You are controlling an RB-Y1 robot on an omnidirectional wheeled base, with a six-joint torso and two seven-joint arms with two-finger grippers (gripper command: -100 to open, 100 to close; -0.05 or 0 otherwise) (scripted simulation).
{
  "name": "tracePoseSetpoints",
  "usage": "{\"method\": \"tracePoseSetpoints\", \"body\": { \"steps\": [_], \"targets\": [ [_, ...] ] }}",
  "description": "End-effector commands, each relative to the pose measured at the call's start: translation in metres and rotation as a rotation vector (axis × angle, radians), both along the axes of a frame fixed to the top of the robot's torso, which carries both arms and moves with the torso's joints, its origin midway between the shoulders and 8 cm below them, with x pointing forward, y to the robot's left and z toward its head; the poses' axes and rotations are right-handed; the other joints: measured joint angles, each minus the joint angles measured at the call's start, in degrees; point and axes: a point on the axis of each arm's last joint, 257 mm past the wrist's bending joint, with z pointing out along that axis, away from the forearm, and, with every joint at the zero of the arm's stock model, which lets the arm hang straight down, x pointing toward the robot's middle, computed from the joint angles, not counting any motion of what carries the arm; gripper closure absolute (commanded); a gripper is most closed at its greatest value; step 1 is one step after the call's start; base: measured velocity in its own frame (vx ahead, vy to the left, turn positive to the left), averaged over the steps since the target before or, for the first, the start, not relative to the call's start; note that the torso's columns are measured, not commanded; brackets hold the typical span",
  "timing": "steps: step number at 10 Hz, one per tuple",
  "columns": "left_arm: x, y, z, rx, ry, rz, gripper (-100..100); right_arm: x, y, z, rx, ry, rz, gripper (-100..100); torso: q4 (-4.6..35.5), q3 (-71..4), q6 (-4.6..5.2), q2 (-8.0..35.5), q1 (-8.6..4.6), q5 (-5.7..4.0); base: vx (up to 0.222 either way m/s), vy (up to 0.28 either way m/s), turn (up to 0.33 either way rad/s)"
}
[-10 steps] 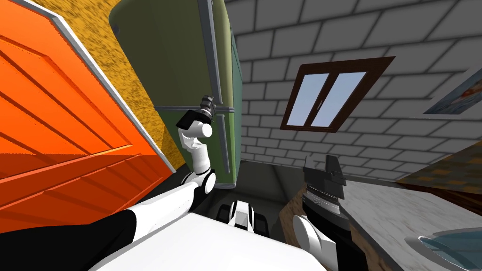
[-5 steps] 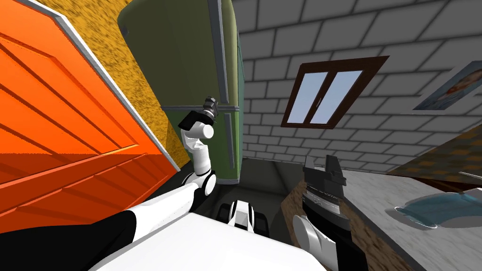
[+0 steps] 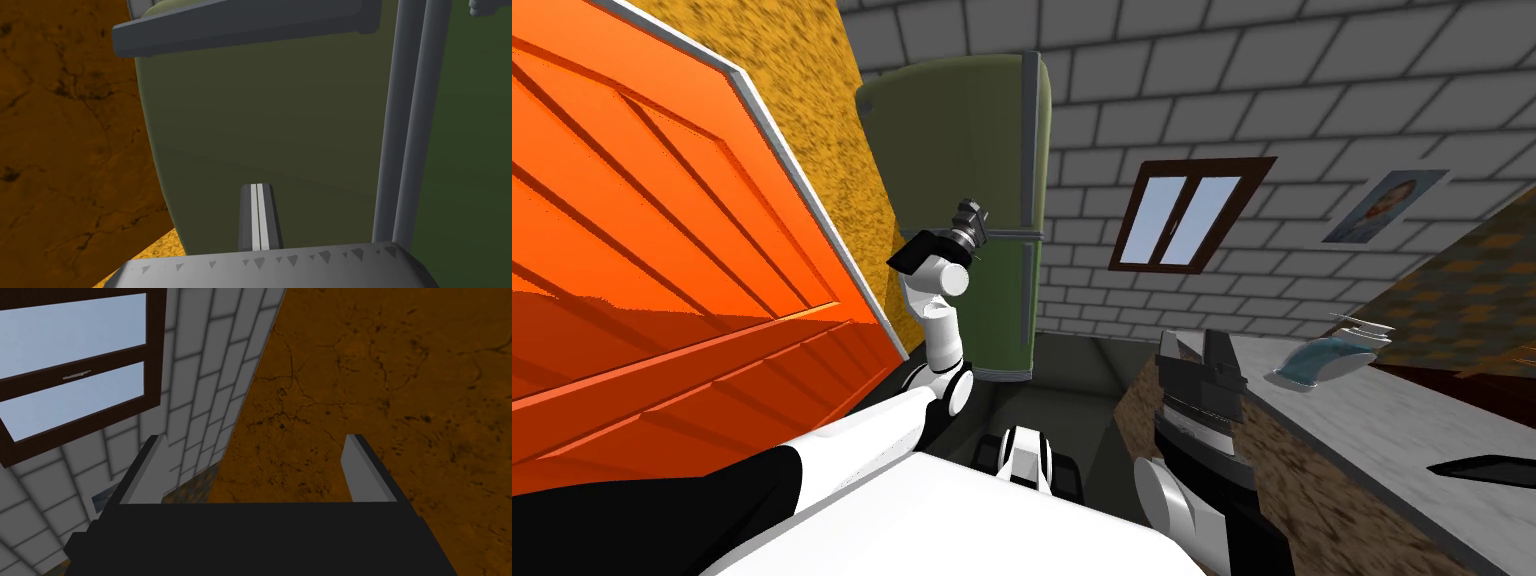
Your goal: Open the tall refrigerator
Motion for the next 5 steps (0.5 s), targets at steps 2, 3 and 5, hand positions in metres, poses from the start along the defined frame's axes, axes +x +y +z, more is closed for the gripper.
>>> {"method": "tracePoseSetpoints", "body": {
  "steps": [2, 3, 5],
  "targets": [
    [-0.006, -0.022, 0.002, 0.003, 0.003, -0.066, 100, 0.0, 0.0, 0.0, 0.0, 0.0, 0.0, 0, 0.04, 0.09, 0.01, 0.15, 0.04, -0.01, -0.181, 0.18, -0.045],
    [-0.005, -0.011, 0.003, 0.019, -0.003, -0.032, -100, 0.0, 0.0, 0.0, 0.0, 0.0, 0.0, 0, -0.05, -0.1, 0.0, -0.19, -0.27, -0.06, 0.049, -0.047, 0.029],
    [-0.002, 0.001, 0.002, 0.021, -0.005, 0.006, -100, 0.0, 0.0, 0.0, 0.001, 0.0, 0.0, 0, -0.2, -0.37, 0.04, -0.57, -0.67, -0.22, 0.149, -0.158, 0.035]
  ]
}}
